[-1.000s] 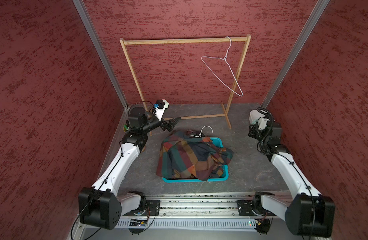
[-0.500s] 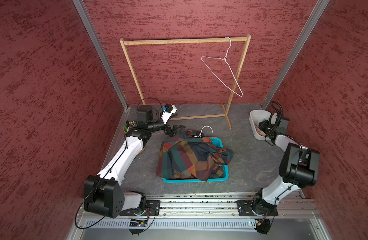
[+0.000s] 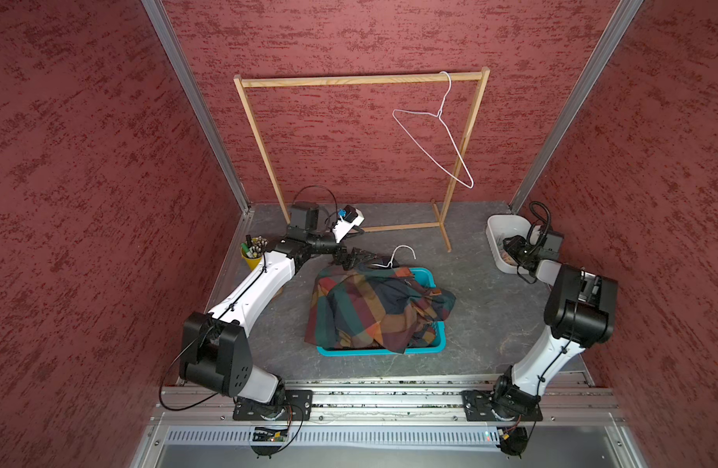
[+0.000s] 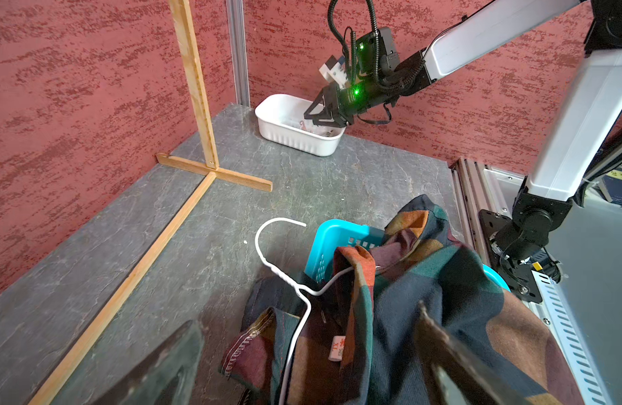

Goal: Remove the clothespins securing long-sleeve shirts to the hanger
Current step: Place the clamp in the storage box, then pick up the hanger from the bin.

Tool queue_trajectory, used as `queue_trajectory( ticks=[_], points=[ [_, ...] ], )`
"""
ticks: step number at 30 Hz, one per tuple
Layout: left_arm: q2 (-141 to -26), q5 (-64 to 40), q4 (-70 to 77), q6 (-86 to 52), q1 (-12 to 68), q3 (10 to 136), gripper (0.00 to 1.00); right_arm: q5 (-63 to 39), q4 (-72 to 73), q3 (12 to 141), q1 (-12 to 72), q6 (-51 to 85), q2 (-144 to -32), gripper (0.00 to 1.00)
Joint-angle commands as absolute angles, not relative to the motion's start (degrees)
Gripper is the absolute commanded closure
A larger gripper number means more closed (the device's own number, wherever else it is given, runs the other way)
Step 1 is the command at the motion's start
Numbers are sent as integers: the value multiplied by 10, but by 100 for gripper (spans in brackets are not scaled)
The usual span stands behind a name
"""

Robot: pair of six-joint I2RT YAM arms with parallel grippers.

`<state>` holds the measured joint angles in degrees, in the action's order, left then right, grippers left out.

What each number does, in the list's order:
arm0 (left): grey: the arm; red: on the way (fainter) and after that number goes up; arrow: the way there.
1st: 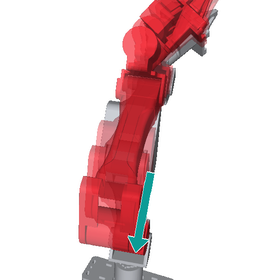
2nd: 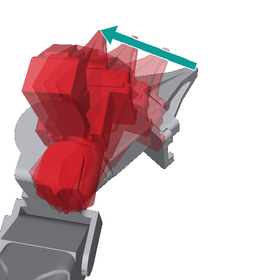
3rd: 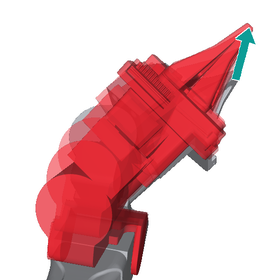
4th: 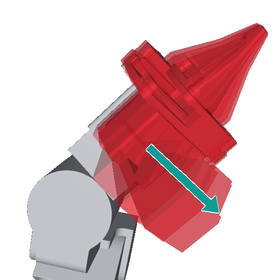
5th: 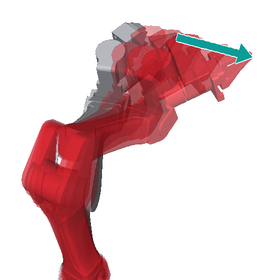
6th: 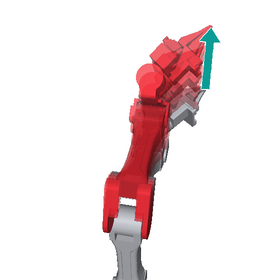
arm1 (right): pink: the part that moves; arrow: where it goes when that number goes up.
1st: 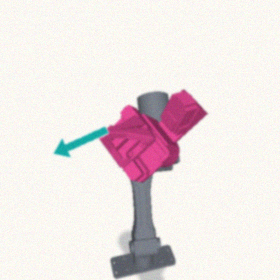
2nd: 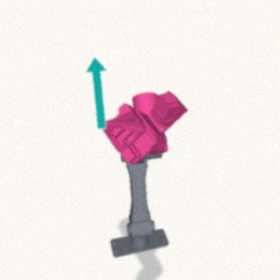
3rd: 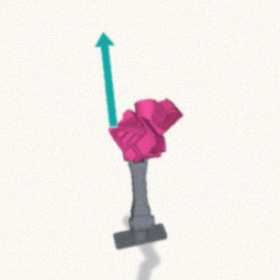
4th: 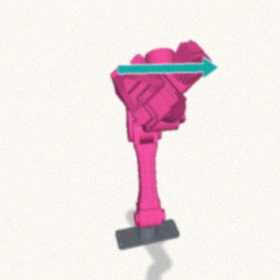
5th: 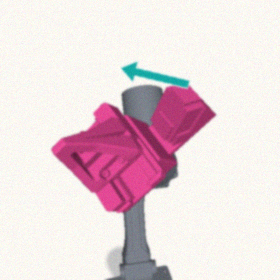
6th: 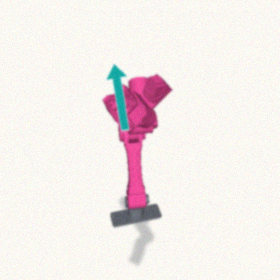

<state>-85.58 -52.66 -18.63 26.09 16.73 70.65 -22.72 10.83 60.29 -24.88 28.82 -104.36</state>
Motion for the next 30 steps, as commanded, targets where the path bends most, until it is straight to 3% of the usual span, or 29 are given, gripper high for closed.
queue_trajectory(
  ticks=[1, 13, 17, 27, 30],
  points=[
    [-871, -548, -212, 278, 173, 725, 4, -241, 162, 575, -247, 308, -949, 52],
    [-929, -523, -351, 350, 217, 769, 4, -223, 70, 430, -174, 253, -634, 51],
    [-953, -491, -368, 355, 241, 777, 10, -231, 3, 423, -148, 234, -560, 51],
    [-986, -472, -423, 358, 278, 795, 75, -252, -145, 437, -59, 214, -481, 51],
    [-983, -467, -424, 343, 289, 783, 77, -251, -137, 428, -8, 228, -482, 51]
  ],
)
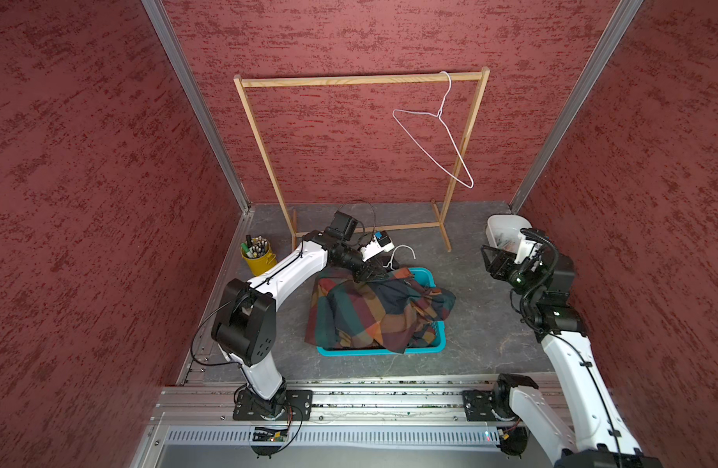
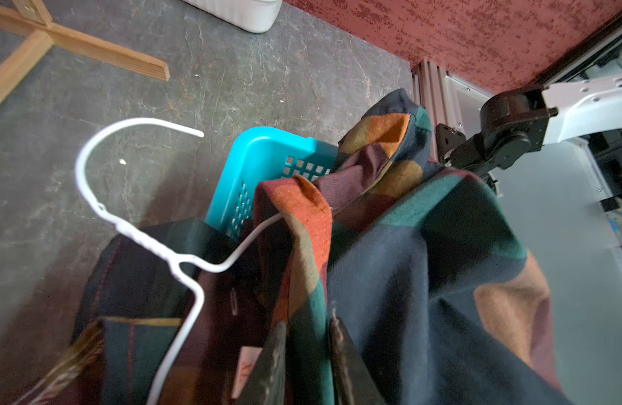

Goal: Remove the clothespins securing long-sleeve shirts to the hanger
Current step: Pick up the hanger from the bin.

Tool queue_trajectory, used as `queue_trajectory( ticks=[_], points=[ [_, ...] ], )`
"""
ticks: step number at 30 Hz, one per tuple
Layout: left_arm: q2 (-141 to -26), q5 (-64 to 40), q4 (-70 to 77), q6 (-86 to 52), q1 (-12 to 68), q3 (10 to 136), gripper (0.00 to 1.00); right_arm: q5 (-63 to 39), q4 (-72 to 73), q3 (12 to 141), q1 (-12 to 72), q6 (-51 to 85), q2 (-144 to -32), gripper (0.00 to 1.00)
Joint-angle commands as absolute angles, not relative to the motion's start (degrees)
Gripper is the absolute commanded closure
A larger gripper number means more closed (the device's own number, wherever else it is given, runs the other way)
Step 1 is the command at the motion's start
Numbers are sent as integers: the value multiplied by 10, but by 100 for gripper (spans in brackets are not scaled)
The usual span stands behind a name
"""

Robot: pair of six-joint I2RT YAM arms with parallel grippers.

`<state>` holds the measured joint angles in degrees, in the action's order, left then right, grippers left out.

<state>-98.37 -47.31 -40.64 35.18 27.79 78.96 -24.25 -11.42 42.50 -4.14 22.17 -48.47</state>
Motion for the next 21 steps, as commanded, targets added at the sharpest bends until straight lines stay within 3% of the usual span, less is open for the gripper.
queue_trajectory(
  ticks=[1, 11, 21],
  points=[
    [-980, -467, -422, 339, 292, 775, 78, -252, -132, 426, 8, 235, -484, 51],
    [-920, -469, -318, 249, 320, 644, 80, -283, -18, 421, 189, 300, -612, 51],
    [-895, -469, -276, 230, 317, 602, 79, -320, 138, 424, 259, 375, -736, 51]
  ],
)
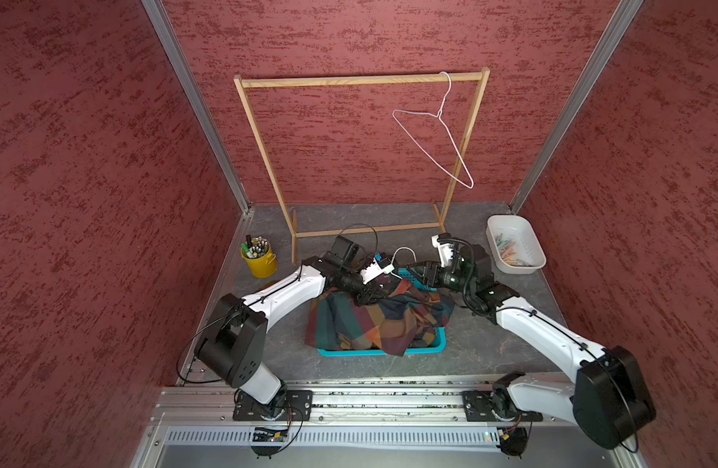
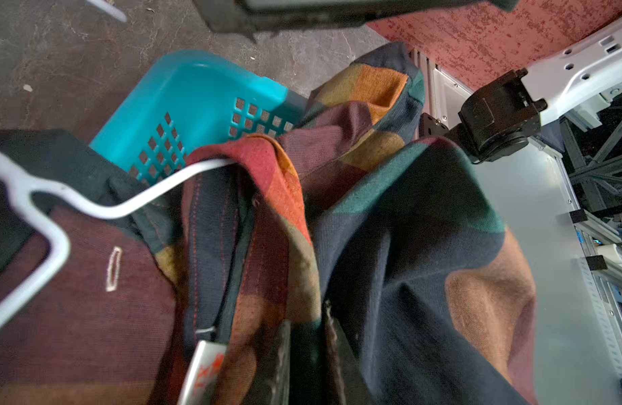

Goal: Remove the clothespins securing long-sleeve shirts to the hanger
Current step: Pick up the hanger from the bin.

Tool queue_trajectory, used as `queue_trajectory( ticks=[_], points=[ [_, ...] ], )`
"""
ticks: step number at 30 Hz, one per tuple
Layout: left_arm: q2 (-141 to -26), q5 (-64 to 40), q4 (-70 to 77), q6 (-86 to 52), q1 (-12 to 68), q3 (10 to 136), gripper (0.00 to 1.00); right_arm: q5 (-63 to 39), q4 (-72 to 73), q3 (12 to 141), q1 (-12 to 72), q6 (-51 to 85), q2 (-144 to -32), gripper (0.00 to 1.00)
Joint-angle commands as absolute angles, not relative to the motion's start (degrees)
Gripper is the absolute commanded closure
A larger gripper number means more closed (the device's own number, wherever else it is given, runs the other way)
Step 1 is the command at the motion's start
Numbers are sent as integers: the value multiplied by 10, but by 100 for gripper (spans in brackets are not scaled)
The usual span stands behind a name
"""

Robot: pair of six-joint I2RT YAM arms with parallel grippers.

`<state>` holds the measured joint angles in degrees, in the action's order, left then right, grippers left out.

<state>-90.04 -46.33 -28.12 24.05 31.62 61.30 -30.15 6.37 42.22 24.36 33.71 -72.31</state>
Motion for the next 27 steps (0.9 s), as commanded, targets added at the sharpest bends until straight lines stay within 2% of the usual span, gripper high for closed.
queue_trajectory(
  ticks=[1, 12, 21, 27],
  points=[
    [-896, -469, -275, 231, 316, 602, 79, -318, 147, 425, 266, 379, -745, 51],
    [-895, -475, -268, 234, 310, 595, 79, -284, 165, 469, 284, 380, -830, 51],
    [-898, -479, -261, 234, 307, 591, 79, -295, 215, 495, 284, 401, -909, 51],
    [-897, -480, -262, 235, 299, 593, 79, -304, 274, 500, 284, 427, -936, 59]
  ],
)
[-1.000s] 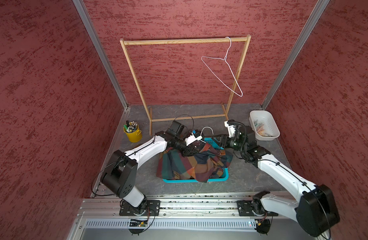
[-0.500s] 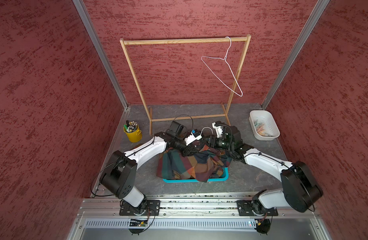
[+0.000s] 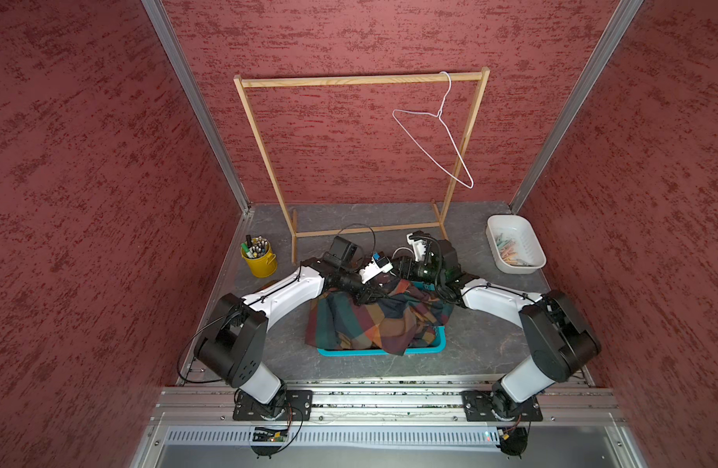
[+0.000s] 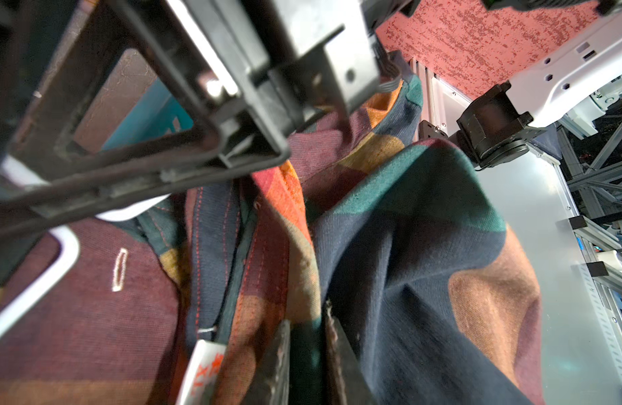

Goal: Remove the clothespins securing long-sleeve shirts to the hanger
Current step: Pick up the hanger from the bin, then remove the long-sleeve shirt from the hanger.

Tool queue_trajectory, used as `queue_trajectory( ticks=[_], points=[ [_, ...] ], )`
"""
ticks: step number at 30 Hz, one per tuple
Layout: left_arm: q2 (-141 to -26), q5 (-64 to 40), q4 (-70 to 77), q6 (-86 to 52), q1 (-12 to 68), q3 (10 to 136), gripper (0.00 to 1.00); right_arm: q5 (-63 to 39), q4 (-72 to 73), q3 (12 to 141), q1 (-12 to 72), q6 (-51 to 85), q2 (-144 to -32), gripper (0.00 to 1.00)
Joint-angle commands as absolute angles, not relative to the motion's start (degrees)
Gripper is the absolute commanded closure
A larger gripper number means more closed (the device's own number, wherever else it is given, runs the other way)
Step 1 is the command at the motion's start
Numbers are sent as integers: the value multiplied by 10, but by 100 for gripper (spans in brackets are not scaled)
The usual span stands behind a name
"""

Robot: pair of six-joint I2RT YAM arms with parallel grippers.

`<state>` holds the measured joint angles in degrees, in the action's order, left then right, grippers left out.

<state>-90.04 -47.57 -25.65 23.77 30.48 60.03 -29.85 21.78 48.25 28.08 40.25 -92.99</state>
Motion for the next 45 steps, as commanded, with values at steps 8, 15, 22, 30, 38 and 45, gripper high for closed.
queue_trajectory(
  ticks=[8, 15, 22, 30, 38, 45],
  points=[
    [-887, -472, -256, 232, 293, 592, 74, -321, 304, 520, 287, 417, -937, 78],
    [-856, -448, -239, 218, 283, 598, 39, -301, 294, 519, 293, 367, -903, 99],
    [-748, -449, -181, 196, 272, 589, 22, -268, 253, 521, 293, 294, -847, 100],
    [-608, -459, -138, 198, 236, 584, 12, -217, 181, 524, 290, 154, -733, 100],
    [-605, -448, -162, 236, 164, 576, 10, -233, 129, 557, 270, 92, -658, 100],
    [-664, -489, -169, 242, 137, 572, 12, -249, 109, 582, 246, 76, -617, 100]
  ],
)
